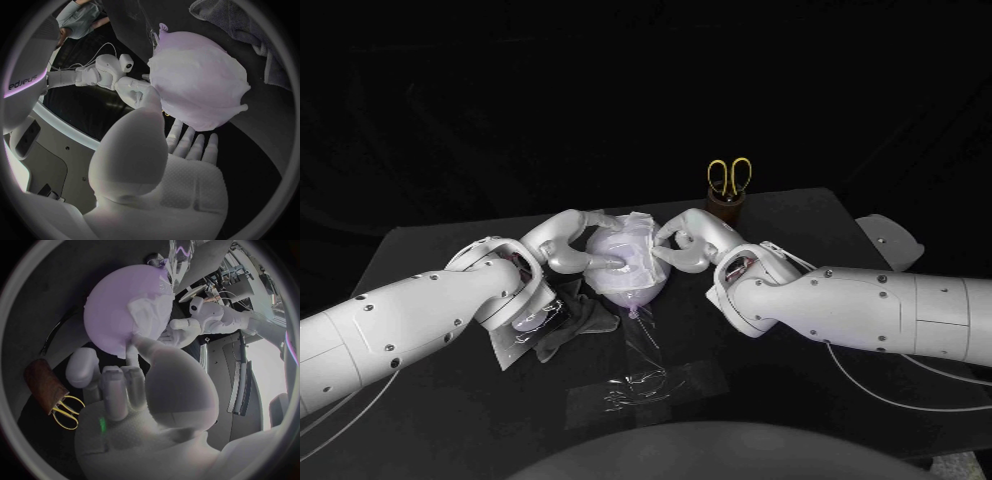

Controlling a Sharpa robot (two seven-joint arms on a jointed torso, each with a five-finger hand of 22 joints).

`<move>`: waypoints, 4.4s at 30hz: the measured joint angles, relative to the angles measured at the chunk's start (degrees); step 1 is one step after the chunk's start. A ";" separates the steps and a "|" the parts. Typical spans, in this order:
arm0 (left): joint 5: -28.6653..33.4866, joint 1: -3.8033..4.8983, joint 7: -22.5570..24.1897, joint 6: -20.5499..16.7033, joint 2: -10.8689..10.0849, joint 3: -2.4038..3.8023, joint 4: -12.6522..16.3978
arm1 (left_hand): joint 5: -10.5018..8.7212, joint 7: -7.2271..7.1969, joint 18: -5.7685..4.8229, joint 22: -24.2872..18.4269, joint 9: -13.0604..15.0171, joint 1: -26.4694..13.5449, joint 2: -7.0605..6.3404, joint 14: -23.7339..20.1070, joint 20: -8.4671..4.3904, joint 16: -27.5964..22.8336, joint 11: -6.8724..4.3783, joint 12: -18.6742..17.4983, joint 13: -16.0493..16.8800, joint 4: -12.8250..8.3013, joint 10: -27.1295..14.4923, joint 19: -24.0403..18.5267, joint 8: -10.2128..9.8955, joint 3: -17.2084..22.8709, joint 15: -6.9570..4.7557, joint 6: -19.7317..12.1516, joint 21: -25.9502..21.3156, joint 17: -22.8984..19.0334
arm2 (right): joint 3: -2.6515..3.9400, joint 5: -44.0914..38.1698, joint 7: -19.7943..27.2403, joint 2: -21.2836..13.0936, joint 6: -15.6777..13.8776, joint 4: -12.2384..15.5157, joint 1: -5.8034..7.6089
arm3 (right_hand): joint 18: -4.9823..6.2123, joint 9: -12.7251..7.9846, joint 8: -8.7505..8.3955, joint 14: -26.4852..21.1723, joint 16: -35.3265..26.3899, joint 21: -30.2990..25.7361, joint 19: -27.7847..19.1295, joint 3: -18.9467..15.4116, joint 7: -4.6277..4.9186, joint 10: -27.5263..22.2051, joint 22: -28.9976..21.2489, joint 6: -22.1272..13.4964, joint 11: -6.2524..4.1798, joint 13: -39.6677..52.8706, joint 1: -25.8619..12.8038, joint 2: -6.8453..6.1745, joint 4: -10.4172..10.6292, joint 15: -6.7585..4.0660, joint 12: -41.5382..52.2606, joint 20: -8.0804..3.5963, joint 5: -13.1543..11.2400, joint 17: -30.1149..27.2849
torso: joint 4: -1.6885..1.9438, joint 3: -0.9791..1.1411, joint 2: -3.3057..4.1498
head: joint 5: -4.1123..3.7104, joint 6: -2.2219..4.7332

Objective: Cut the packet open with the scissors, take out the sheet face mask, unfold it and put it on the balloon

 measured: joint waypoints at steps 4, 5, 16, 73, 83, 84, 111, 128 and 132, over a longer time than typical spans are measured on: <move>0.01 0.00 0.00 0.01 0.01 0.01 0.01 | 0.00 -0.01 0.00 0.00 -0.04 0.00 0.00 0.00 0.00 0.00 0.00 0.00 0.00 0.00 0.00 0.00 0.00 0.00 0.00 0.00 0.00 0.00 | 0.00 -0.02 0.52 0.23 -1.35 -0.21 -0.03 | -0.02 0.54 0.63 0.00 0.00 0.52 0.30 0.86 0.05 0.00 0.44 0.56 0.00 0.00 0.60 0.60 -0.86 0.00 0.00 -0.30 -0.13 0.01 | 0.00 0.00 0.00 | 0.00 0.00; 0.02 0.00 0.00 0.01 0.01 0.01 0.01 | 0.00 -0.01 0.00 0.00 -0.04 0.00 0.00 0.00 0.00 0.00 0.00 0.00 0.00 0.00 0.00 0.00 0.00 0.00 0.00 -0.01 0.00 0.00 | 0.00 -0.02 0.67 0.26 -1.65 -0.23 -0.04 | -0.01 0.67 0.63 0.00 0.00 0.52 0.41 1.06 0.05 0.00 0.47 0.73 0.00 0.00 0.60 0.60 -0.98 0.00 0.00 -0.41 -0.13 0.01 | 0.00 0.00 0.00 | -0.02 0.00; 0.05 0.02 -0.02 0.01 -0.06 0.01 0.09 | 0.00 -0.02 0.95 -0.01 -0.11 0.04 0.64 0.21 0.00 0.00 0.00 0.00 0.00 0.00 0.00 0.00 0.00 0.32 0.21 -0.02 0.00 -0.01 | -0.04 0.44 2.58 -1.07 -4.21 1.18 -0.14 | -0.03 1.20 1.64 0.14 -0.04 0.75 0.50 2.61 0.05 -0.20 0.67 1.16 -0.20 -0.05 0.77 0.57 -1.84 -0.24 -0.01 -0.50 -0.26 0.04 | 0.00 0.00 0.00 | -0.06 -0.07; 0.13 0.02 0.06 0.10 -0.07 0.01 0.23 | 0.00 0.09 0.89 0.03 -0.10 0.07 0.67 0.21 0.00 0.00 -0.01 0.00 -0.02 -0.16 -0.01 0.00 0.02 0.47 0.21 0.09 0.00 0.01 | -0.05 -1.68 3.00 -3.74 0.67 2.25 -0.10 | -0.10 0.92 -3.75 -0.03 0.00 -2.42 -1.15 -2.98 3.14 -0.29 -0.22 -6.23 1.59 -0.01 -6.94 -3.04 4.54 1.69 -0.21 0.95 -0.21 0.00 | 0.01 0.00 0.01 | -0.13 0.03; 0.16 0.02 0.06 0.09 -0.12 0.01 0.24 | 0.00 0.08 0.89 0.02 -0.10 0.07 0.68 0.21 0.00 0.00 -0.01 0.00 -0.02 -0.16 -0.01 0.00 0.01 0.47 0.21 0.08 0.00 0.00 | -0.05 -2.10 2.60 -4.06 0.98 1.97 -0.10 | -0.11 0.72 -3.75 -0.03 -0.05 -2.42 -1.15 -2.98 3.27 -0.27 -0.15 -5.97 1.61 0.00 -6.34 -2.58 4.54 1.69 0.00 0.95 -0.21 0.04 | -0.03 0.02 0.00 | -0.13 0.07; 0.17 0.02 0.06 0.09 -0.12 0.01 0.24 | 0.00 0.08 0.88 0.02 -0.10 0.07 0.68 0.21 0.00 0.00 -0.01 0.00 -0.02 -0.16 -0.01 0.00 0.01 0.47 0.21 0.08 0.00 0.00 | -0.05 -2.10 2.60 -4.07 1.02 1.99 -0.10 | -0.10 0.72 -3.75 -0.03 -0.06 -2.42 -1.15 -2.98 3.27 -0.27 -0.15 -5.97 1.61 0.00 -6.34 -2.58 4.54 1.69 0.00 0.95 -0.21 0.04 | -0.03 0.02 0.00 | -0.13 0.07; 0.32 0.00 -0.03 0.10 -0.12 -0.01 0.16 | 0.00 0.08 0.87 0.01 -0.09 0.16 1.23 0.21 0.00 0.00 -0.01 0.00 -0.03 0.01 -0.01 0.00 0.01 0.63 0.21 0.08 0.00 0.04 | -0.02 -1.90 2.32 -1.98 2.60 0.93 -0.08 | -0.11 0.21 -4.20 -0.03 -0.04 -2.43 -1.15 -4.34 3.02 -0.10 -0.26 -5.09 1.78 -0.01 -6.06 -2.86 5.23 1.69 -0.12 0.95 -0.20 0.00 | 0.03 -0.03 0.00 | -0.09 -0.07; 0.43 0.00 -0.12 0.10 -0.09 -0.02 0.13 | 0.00 0.08 0.87 0.01 -0.09 0.16 1.22 0.21 0.00 0.00 -0.01 0.00 -0.04 -0.15 -0.01 0.00 0.01 0.79 0.21 0.08 0.00 0.03 | 0.02 -1.96 2.43 0.10 2.44 -1.25 -0.12 | -0.11 0.40 -1.96 0.08 0.00 -1.79 -0.29 -1.00 0.24 0.04 0.82 0.61 0.38 -0.02 1.13 1.11 1.44 0.11 0.00 0.08 -0.36 0.04 | 0.03 -0.01 0.01 | -0.26 -0.45; 0.44 0.00 -0.13 0.10 -0.10 -0.02 0.16 | 0.00 0.08 0.87 0.01 -0.09 0.35 1.41 0.21 0.00 0.00 -0.01 0.00 -0.04 -0.15 -0.01 0.00 0.01 0.79 0.21 0.08 0.00 0.03 | 0.02 -1.75 3.03 -0.32 1.47 -0.74 -0.15 | -0.12 1.01 -1.54 0.08 0.00 -1.48 -0.11 -0.57 0.31 -0.08 1.23 0.87 0.08 -0.05 1.61 1.59 1.01 0.11 -0.01 -0.10 -0.09 0.04 | 0.00 -0.01 -0.01 | -0.27 -0.46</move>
